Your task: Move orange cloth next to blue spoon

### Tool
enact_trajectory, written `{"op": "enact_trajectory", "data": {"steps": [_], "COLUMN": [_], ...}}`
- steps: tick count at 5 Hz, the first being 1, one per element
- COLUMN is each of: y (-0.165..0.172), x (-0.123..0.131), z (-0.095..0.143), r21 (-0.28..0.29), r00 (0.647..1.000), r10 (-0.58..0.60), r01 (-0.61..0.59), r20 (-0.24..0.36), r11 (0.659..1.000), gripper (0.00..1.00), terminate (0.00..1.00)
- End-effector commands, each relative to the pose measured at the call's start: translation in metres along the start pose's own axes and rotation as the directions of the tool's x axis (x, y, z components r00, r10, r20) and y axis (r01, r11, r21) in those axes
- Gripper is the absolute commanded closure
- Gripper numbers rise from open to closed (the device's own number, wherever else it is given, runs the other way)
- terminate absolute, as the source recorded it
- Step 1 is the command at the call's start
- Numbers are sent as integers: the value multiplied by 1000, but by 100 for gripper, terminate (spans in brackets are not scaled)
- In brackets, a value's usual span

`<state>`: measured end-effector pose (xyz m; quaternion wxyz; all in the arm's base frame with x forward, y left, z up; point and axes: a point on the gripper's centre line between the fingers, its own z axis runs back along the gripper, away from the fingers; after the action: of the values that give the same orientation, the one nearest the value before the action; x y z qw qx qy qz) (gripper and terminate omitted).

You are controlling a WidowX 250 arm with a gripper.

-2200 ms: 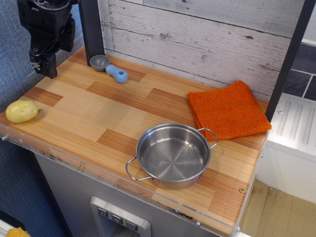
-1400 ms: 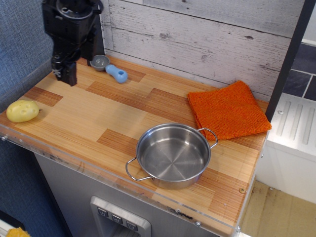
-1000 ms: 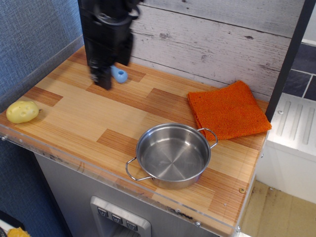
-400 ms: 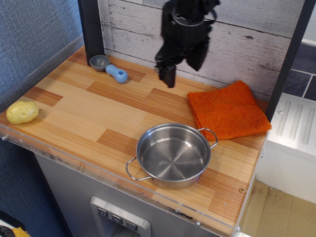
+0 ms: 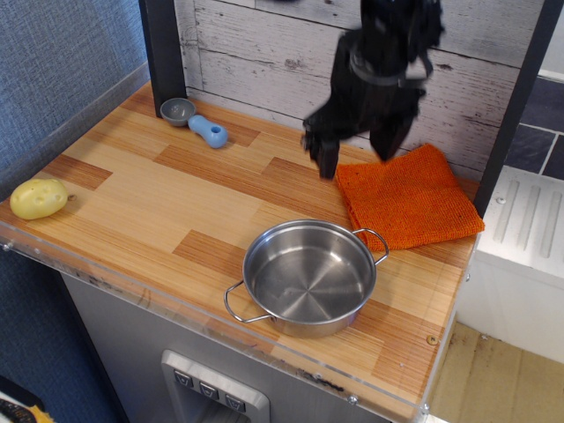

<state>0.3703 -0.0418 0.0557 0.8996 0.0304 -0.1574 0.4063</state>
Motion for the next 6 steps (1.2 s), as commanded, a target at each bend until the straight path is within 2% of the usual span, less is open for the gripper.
{"op": "enact_trajectory", "data": {"steps": [1,4,6], "y": [-15,-42,-39], "x": [-18,-34,-38], "z": [13,-12,-28], "r21": [-71,-69,-43], "r00": [994,980,976], "r10": [-112,-199,-210], "r01": [112,197,207], "r20": [1,-29,-57], "r11": [991,978,977], "gripper": [0,0,0], "terminate": [0,0,0]}}
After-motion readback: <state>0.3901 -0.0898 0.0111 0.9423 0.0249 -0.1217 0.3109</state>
